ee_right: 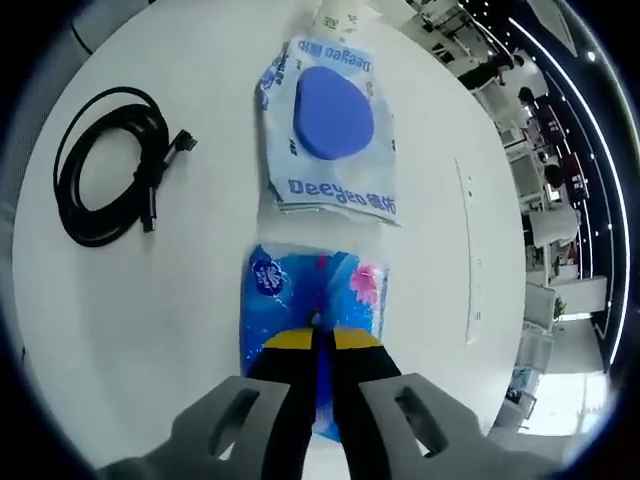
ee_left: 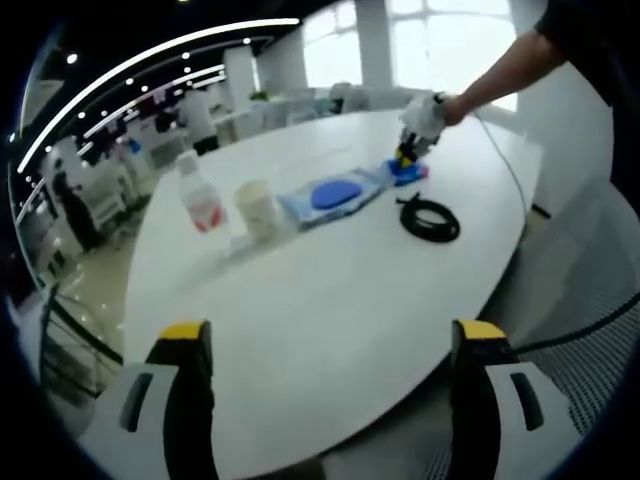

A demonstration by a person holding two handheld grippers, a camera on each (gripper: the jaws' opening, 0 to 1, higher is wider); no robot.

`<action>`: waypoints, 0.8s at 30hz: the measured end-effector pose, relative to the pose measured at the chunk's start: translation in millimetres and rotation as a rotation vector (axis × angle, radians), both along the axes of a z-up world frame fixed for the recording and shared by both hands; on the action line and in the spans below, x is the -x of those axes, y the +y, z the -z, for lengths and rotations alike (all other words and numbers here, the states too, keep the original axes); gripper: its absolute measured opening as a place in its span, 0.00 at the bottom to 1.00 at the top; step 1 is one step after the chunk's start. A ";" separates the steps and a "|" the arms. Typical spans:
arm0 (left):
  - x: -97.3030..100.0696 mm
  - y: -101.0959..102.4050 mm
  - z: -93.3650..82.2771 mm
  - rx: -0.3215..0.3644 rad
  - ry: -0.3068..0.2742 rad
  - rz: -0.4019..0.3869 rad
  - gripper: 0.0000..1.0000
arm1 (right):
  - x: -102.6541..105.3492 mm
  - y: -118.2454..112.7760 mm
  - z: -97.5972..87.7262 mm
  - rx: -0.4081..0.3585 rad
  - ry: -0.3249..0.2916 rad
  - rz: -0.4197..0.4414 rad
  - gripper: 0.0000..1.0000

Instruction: Arrange the tabletop items into an orderly group along one side of the table until the central work area is clear of visible clutter.

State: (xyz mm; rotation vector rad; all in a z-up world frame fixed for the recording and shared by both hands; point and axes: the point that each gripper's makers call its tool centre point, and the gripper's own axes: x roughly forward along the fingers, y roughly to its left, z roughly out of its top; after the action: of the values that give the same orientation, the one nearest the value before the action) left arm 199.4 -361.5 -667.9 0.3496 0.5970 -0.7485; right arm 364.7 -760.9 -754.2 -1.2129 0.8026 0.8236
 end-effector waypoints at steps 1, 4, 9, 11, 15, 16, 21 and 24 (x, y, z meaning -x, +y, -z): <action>0.1 0.0 0.1 -0.001 0.000 0.001 0.96 | 0.1 0.0 -0.9 -0.003 -0.002 0.007 0.03; 0.6 -0.7 -0.1 -0.001 -0.001 0.007 0.96 | 0.2 -0.5 -0.7 -0.014 -0.009 0.025 0.07; 0.3 -1.1 -2.2 0.008 -0.008 0.008 0.97 | 2.9 1.4 -7.3 -0.044 -0.020 0.060 0.15; 0.2 -1.1 -2.7 0.013 -0.010 0.009 0.97 | 3.1 3.1 -10.9 -0.055 -0.029 0.064 0.16; 0.0 -1.9 -5.7 0.027 -0.018 0.008 0.97 | 2.7 5.9 -20.3 -0.088 -0.049 0.099 0.21; -0.1 -2.0 -6.5 0.031 -0.019 0.008 0.97 | 2.9 6.5 -22.3 -0.095 -0.053 0.107 0.22; -1.6 -1.9 -10.8 0.049 -0.035 0.001 0.98 | 6.7 11.5 -31.9 -0.128 -0.066 0.132 0.26; -1.9 -2.6 -13.3 0.058 -0.045 0.002 0.98 | 11.9 16.5 -38.2 -0.146 -0.073 0.139 0.30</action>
State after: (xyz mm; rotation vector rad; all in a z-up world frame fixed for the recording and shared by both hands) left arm 201.2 -364.1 -654.6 0.3124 0.5318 -0.7569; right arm 352.8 -744.5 -716.0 -1.0402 0.7451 0.7082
